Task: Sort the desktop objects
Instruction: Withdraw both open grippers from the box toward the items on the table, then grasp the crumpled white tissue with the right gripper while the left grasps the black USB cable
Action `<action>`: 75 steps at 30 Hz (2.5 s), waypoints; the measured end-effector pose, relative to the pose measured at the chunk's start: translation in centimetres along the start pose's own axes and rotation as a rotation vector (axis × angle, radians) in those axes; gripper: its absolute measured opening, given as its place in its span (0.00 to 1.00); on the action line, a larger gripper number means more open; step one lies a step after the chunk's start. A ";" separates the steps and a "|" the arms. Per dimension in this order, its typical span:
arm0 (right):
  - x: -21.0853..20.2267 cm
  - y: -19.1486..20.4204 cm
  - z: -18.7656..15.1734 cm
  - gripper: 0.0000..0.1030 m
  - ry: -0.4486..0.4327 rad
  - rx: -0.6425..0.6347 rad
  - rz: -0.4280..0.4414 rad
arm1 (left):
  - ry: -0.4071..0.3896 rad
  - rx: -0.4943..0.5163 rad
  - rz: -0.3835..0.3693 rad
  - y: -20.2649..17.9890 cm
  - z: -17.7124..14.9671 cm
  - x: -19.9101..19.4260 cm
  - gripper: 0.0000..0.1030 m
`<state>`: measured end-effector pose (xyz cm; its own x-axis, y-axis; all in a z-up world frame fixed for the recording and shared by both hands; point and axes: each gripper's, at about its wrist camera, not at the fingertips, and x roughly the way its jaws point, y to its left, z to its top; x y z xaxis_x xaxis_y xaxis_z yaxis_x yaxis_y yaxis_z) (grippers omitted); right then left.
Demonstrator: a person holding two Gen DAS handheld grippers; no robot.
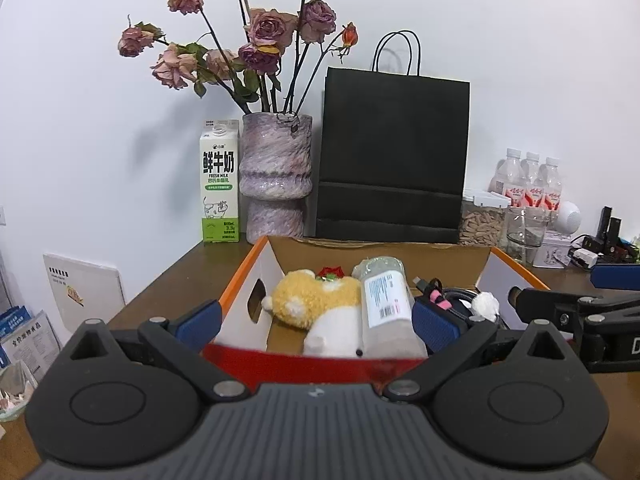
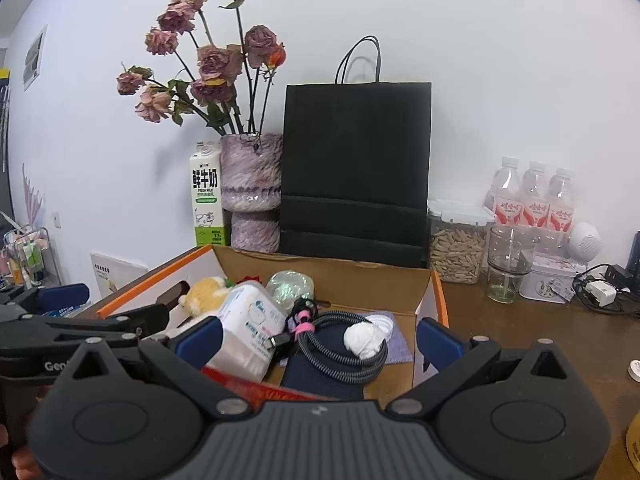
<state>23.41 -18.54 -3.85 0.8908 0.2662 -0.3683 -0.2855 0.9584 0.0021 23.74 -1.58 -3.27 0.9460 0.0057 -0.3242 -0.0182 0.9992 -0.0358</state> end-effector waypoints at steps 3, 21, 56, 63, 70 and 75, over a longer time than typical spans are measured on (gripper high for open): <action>-0.8 0.2 -0.8 1.00 0.002 -0.004 -0.018 | 0.012 -0.004 -0.003 0.4 -0.6 -0.7 1.00; -3.9 0.1 -6.2 1.00 0.101 0.055 -0.022 | 0.065 0.035 0.001 2.3 -3.7 -3.7 1.00; 0.5 2.8 -5.7 0.91 0.208 -0.036 0.057 | 0.145 -0.043 0.011 6.0 -4.9 -3.3 1.00; 1.8 2.6 -5.8 0.19 0.234 0.013 0.118 | 0.167 -0.040 0.001 6.1 -5.2 -2.9 1.00; 0.6 1.4 -6.0 0.11 0.182 0.064 0.132 | 0.184 -0.024 -0.004 5.8 -5.4 -2.6 1.00; 0.3 1.1 -5.8 0.10 0.172 0.076 0.141 | 0.193 -0.016 0.000 5.6 -5.5 -2.5 1.00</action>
<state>21.28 -18.05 -9.37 0.7689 0.3825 -0.5122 -0.3696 0.9198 0.1320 19.47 3.83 -7.85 0.8664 -0.0034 -0.4994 -0.0253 0.9984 -0.0505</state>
